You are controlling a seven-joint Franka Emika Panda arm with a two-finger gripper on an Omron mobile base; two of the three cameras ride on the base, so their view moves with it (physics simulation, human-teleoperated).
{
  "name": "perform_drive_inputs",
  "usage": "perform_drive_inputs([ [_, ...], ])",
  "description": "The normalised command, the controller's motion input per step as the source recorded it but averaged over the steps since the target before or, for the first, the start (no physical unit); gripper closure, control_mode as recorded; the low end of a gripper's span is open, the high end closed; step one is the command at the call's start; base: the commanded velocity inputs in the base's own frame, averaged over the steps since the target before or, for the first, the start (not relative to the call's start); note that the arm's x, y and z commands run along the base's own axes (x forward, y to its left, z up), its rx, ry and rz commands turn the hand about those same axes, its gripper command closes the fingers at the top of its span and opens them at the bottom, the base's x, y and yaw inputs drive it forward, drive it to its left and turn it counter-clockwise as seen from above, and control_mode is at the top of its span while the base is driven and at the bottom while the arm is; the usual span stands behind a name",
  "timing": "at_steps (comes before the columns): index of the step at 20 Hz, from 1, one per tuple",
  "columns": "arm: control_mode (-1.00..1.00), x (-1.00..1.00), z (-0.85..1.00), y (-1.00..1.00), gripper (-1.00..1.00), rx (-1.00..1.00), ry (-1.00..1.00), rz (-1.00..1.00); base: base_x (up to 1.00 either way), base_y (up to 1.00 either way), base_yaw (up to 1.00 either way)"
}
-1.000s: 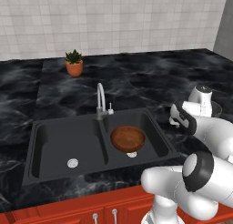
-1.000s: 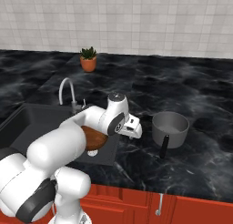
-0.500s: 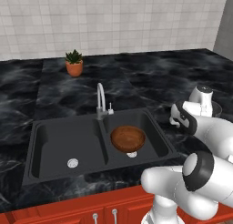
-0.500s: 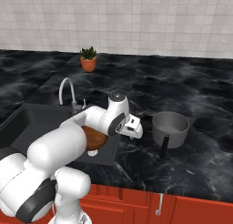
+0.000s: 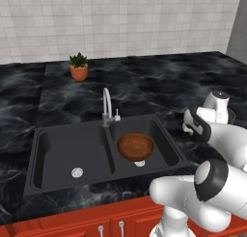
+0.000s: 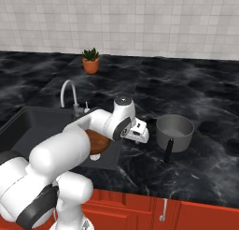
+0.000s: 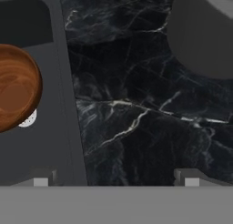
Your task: Place the saucepan in the left basin and the bowl in the right basin of the sink.
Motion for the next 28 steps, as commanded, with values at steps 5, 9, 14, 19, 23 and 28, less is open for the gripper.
perform_drive_inputs([
  [5,-1.00,0.00,0.15,-0.16,-1.00,0.00,0.00,0.00,0.00,0.00,0.00],
  [9,-1.00,0.00,0.30,-0.09,-1.00,-0.05,0.03,0.00,0.00,0.00,0.00],
  [14,-1.00,-0.04,0.31,-0.11,-1.00,-0.09,0.00,0.01,0.00,0.00,0.00],
  [19,-1.00,-0.14,0.29,-0.17,-1.00,-0.04,0.00,0.00,0.00,0.00,0.00],
  [23,-1.00,-0.19,0.18,-0.32,-1.00,0.00,0.01,0.00,0.00,0.00,0.00],
  [28,-1.00,-0.16,0.15,-0.31,-1.00,0.01,0.02,0.00,0.00,0.00,0.00],
])
